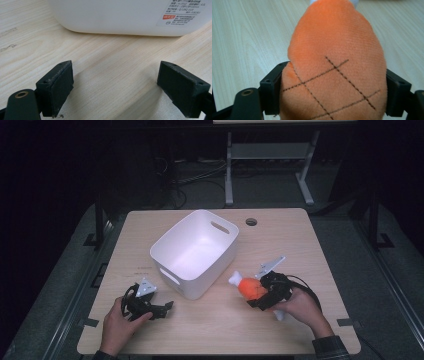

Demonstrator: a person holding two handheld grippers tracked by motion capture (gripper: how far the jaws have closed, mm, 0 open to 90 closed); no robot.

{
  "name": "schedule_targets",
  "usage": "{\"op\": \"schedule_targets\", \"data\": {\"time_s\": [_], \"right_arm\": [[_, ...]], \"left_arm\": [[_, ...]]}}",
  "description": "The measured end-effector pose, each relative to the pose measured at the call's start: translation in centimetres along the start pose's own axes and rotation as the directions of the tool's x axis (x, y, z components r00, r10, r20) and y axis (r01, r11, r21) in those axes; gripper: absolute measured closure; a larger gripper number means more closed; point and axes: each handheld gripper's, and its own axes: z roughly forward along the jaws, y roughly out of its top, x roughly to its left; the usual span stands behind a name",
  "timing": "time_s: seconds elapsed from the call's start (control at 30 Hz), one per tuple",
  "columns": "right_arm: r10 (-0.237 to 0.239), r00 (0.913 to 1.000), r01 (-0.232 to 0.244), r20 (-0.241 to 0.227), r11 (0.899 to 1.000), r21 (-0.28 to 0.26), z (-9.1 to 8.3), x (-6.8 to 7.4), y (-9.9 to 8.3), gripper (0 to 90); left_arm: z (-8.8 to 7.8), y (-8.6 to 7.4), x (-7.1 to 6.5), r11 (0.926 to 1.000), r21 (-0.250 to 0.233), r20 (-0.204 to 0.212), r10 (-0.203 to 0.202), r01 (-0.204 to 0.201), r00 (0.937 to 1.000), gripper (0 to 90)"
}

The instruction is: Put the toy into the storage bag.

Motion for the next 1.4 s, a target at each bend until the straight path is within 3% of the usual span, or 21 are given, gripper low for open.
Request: {"op": "schedule_targets", "data": {"time_s": [0.73, 1.4], "right_arm": [[-0.079, 0.9956, 0.076, -0.049, 0.995, -0.068, -3.3, -0.7, 1.7, 21.1], [-0.14, 0.9891, 0.135, -0.045, 0.985, -0.106, -6.3, -1.2, 5.2, 21.1]], "left_arm": [[0.0, 0.0, 0.0, 1.0, 0.0, 0.0, -0.003, 0.003, 1.0, 12.6], [0.0, 0.0, 0.0, 1.0, 0.001, 0.0, -0.003, 0.003, 1.0, 12.6]]}}
